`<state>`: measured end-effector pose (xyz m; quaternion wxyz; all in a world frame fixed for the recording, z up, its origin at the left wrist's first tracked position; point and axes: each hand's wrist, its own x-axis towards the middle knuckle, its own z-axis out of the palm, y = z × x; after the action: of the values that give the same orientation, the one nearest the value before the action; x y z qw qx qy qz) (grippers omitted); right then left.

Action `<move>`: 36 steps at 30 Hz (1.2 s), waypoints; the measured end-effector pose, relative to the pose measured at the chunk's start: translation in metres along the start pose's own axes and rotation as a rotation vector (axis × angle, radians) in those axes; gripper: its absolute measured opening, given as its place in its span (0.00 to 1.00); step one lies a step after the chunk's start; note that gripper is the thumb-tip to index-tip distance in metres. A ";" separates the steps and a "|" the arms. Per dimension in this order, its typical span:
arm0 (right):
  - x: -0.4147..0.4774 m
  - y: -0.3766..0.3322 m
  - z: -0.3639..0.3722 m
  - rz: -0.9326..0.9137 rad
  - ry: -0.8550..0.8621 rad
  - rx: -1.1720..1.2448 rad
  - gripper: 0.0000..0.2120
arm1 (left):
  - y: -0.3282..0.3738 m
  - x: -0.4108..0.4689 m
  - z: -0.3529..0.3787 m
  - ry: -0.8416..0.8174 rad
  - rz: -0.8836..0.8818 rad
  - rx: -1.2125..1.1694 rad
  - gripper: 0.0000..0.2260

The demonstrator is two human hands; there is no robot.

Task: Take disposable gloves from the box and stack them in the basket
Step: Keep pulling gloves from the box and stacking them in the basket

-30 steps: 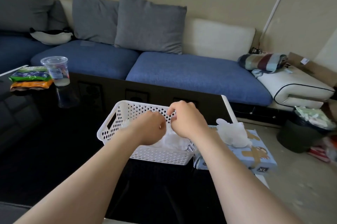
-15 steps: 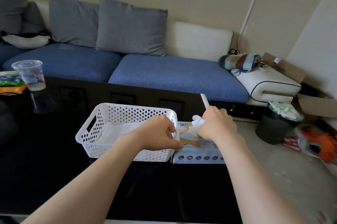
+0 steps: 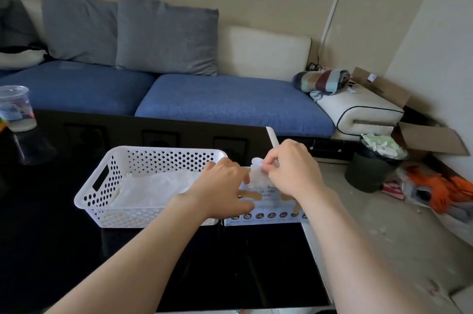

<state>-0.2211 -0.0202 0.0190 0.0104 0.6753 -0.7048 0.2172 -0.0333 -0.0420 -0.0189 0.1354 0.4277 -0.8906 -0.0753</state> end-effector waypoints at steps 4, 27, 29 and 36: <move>0.001 0.012 0.004 -0.167 0.056 0.101 0.04 | 0.003 0.002 -0.004 -0.046 -0.002 0.020 0.21; 0.020 -0.009 0.013 0.000 0.547 0.441 0.18 | -0.004 0.001 -0.003 -0.120 0.010 -0.042 0.20; 0.019 -0.009 0.015 0.010 0.518 0.445 0.18 | -0.004 0.001 -0.003 -0.109 -0.019 -0.127 0.20; 0.014 -0.027 -0.004 -0.085 0.712 0.610 0.14 | 0.000 0.000 -0.022 0.161 -0.153 -0.459 0.13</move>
<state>-0.1980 -0.0317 0.0347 0.0615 0.5593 -0.5333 0.6316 -0.0262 -0.0423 0.0016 0.2934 0.4564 -0.8016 -0.2511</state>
